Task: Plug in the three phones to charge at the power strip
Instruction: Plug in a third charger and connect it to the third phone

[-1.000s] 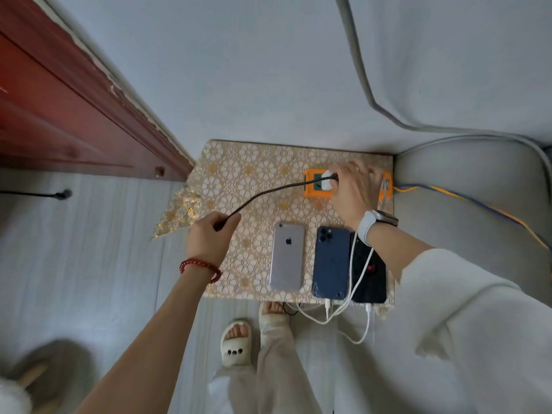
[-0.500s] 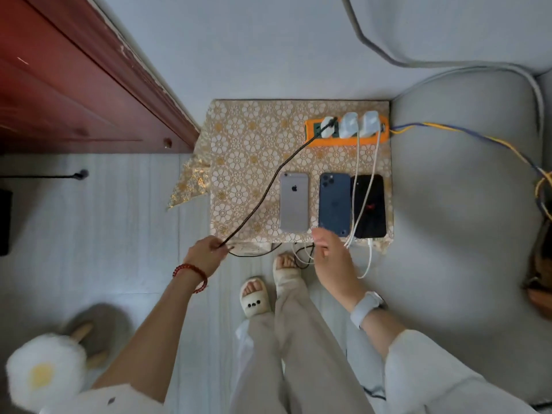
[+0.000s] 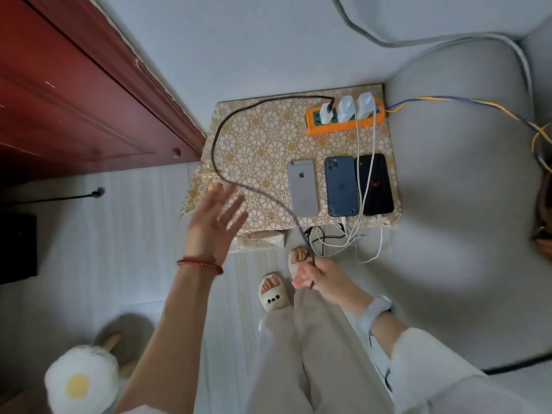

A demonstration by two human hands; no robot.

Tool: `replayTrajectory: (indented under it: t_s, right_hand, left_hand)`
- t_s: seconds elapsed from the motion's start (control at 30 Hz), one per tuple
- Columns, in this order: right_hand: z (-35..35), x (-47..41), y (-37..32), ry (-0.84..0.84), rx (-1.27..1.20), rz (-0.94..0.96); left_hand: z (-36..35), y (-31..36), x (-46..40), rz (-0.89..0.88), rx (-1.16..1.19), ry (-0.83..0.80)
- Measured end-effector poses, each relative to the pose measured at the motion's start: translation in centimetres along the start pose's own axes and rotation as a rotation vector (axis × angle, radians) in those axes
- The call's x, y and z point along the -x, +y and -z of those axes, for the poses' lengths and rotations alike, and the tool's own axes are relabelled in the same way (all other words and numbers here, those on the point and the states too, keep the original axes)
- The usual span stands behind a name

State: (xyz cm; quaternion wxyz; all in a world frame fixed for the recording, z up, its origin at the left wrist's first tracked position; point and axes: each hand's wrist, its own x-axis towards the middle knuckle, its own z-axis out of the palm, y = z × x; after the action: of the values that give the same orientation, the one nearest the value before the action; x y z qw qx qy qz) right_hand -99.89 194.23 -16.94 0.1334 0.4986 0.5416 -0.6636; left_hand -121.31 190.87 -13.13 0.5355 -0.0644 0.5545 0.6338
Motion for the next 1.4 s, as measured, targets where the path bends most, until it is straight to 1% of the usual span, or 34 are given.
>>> replayTrajectory:
  t_s: [0.03,0.07,0.1,0.17,0.2,0.23,0.27,0.33,0.4,0.47,0.5,0.57,0.63,0.67,0.7,0.73,0.8,0.87,0.9,1.0,1.03,1.07,1.1,1.13,1.17,1.23,1.27,1.3,1.33,1.37,1.4]
  right_hand:
    - [0.6,0.5,-1.2,-0.006,-0.156,0.011]
    - [1.2,1.2,-2.9,-0.022,-0.284,0.052]
    - [1.8,1.9,-4.8,-0.032,-0.383,0.108]
    - [2.6,2.8,-8.4,-0.031,-0.497,0.22]
    - [2.7,3.0,-9.9,-0.032,-0.538,0.257]
    - [2.7,3.0,-10.9,-0.028,-0.571,0.277]
    - [2.7,2.7,-11.4,-0.017,-0.597,0.288]
    - [2.2,2.4,-11.3,-0.003,-0.631,0.293]
    - [1.1,1.9,-9.9,0.026,-0.53,0.252]
    - [-0.4,1.4,-7.4,0.066,-0.357,0.172]
    - [-1.1,1.3,-5.9,0.058,-0.254,0.124]
    - [-2.5,1.1,-2.7,-0.033,0.049,0.069]
    - [-3.0,1.6,-0.1,-0.097,0.335,0.018]
    - [-2.7,2.1,0.9,-0.099,0.425,0.001]
    - [-2.3,2.7,1.4,-0.08,0.479,0.005]
    - [-1.8,3.1,2.1,-0.044,0.505,0.012]
    - [-0.5,3.6,2.7,0.049,0.536,0.011]
    - [0.2,3.3,2.3,0.089,0.598,0.027]
    - [0.0,3.1,1.6,0.074,0.627,0.063]
    - [-2.0,2.6,-2.0,-0.005,0.705,0.198]
    - [-2.8,2.5,-3.2,-0.015,0.708,0.253]
    - [-3.4,2.5,-4.3,-0.015,0.69,0.297]
    - [-3.9,2.4,-5.0,-0.006,0.67,0.333]
    - [-4.2,2.3,-5.2,-0.002,0.658,0.349]
    - [-4.2,2.2,-5.2,-0.004,0.657,0.347]
    - [-3.1,2.4,-4.4,-0.019,0.667,0.284]
    - [-2.4,2.6,-3.6,-0.02,0.674,0.241]
    - [-1.6,2.9,-3.0,-0.019,0.68,0.216]
    - [-1.0,3.2,-2.5,-0.019,0.693,0.197]
    - [-0.8,3.4,-2.3,-0.013,0.707,0.203]
    - [-0.8,3.5,-2.4,-0.009,0.717,0.225]
  left_hand:
    - [0.3,-1.6,0.6,0.011,-0.215,0.009]
    - [0.4,-3.2,1.5,0.02,-0.431,-0.045]
    - [0.3,-5.0,2.5,0.039,-0.639,-0.163]
    - [-0.1,-8.3,4.7,0.036,-0.978,-0.433]
    - [-0.1,-9.5,5.5,-0.016,-1.084,-0.507]
    - [-0.2,-10.0,6.0,-0.075,-1.117,-0.511]
    - [-0.6,-9.8,6.4,-0.114,-1.098,-0.456]
    - [-1.4,-8.2,6.8,-0.101,-0.979,-0.32]
    - [-1.5,-6.0,7.1,-0.019,-0.72,-0.236]
    - [-0.9,-3.8,7.2,0.031,-0.413,-0.182]
    - [-0.4,-2.6,7.1,0.037,-0.272,-0.158]
    - [0.9,-0.3,6.7,0.04,0.001,-0.087]
    - [2.1,1.8,6.2,0.029,0.304,0.028]
    - [2.8,2.7,5.9,0.004,0.462,0.086]
    - [3.6,3.4,5.7,-0.029,0.571,0.142]
    - [4.5,3.8,5.5,-0.058,0.622,0.181]
    - [6.1,3.8,5.1,-0.088,0.626,0.196]
    - [6.6,2.6,5.0,-0.068,0.531,0.18]
    - [6.5,1.8,5.2,-0.03,0.456,0.172]
    - [4.5,-1.0,6.1,0.159,0.199,0.097]
    - [3.6,-2.0,6.5,0.2,0.055,0.073]
    - [3.0,-2.9,6.8,0.203,-0.127,0.059]
    - [2.3,-3.4,7.1,0.182,-0.279,0.067]
    - [2.2,-3.8,7.2,0.141,-0.375,0.117]
    - [2.3,-3.8,7.3,0.099,-0.383,0.192]
    - [3.7,-2.6,7.0,0.013,-0.286,0.334]
    - [4.7,-1.8,6.8,-0.051,-0.288,0.367]
    - [5.7,-1.0,6.6,-0.119,-0.376,0.366]
    - [6.5,-0.5,6.4,-0.187,-0.507,0.332]
    - [6.9,-0.5,6.3,-0.246,-0.646,0.275]
    - [6.9,-0.9,6.3,-0.288,-0.764,0.185]
